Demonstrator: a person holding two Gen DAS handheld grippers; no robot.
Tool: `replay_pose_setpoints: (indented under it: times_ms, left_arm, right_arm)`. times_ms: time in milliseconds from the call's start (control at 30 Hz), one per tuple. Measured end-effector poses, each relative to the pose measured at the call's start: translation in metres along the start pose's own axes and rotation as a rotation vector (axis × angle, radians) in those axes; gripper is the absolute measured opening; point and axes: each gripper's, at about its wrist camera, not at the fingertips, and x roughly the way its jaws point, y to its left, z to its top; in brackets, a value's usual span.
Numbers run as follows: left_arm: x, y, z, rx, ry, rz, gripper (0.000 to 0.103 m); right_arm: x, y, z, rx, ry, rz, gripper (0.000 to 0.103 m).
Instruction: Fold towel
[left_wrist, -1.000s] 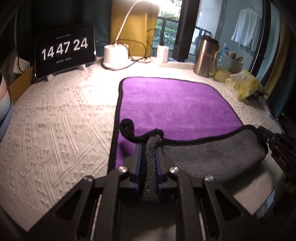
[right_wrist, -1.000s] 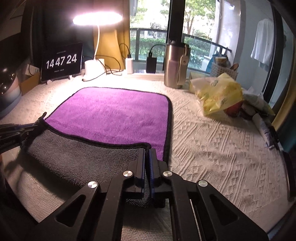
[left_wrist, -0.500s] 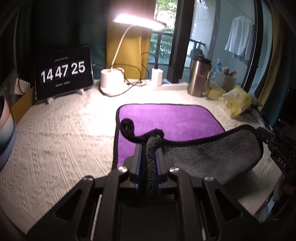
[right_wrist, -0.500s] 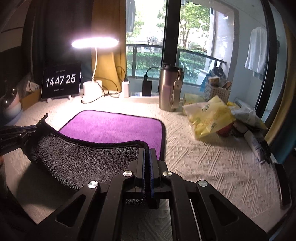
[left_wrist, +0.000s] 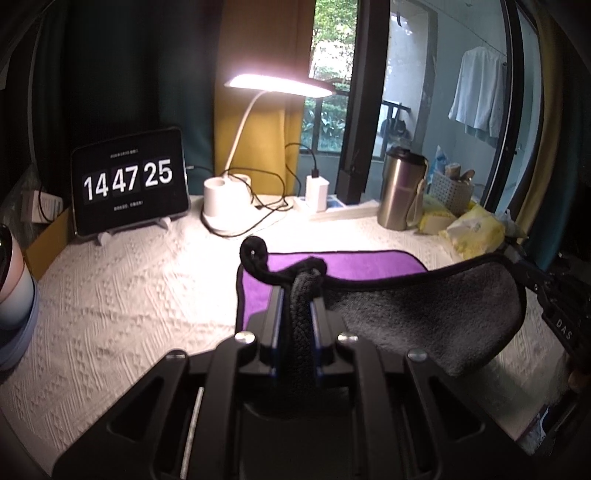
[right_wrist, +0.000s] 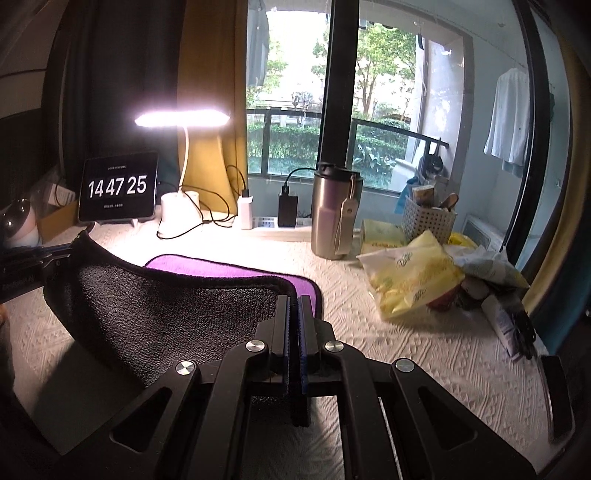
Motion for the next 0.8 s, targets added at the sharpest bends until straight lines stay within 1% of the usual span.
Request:
replay_pose_setpoints:
  times_ms: [800]
  left_arm:
    - [0.02, -0.001, 0.043, 0.01, -0.072, 0.019, 0.014]
  right_arm:
    - [0.027, -0.015, 0.034, 0.008, -0.07, -0.018, 0.004]
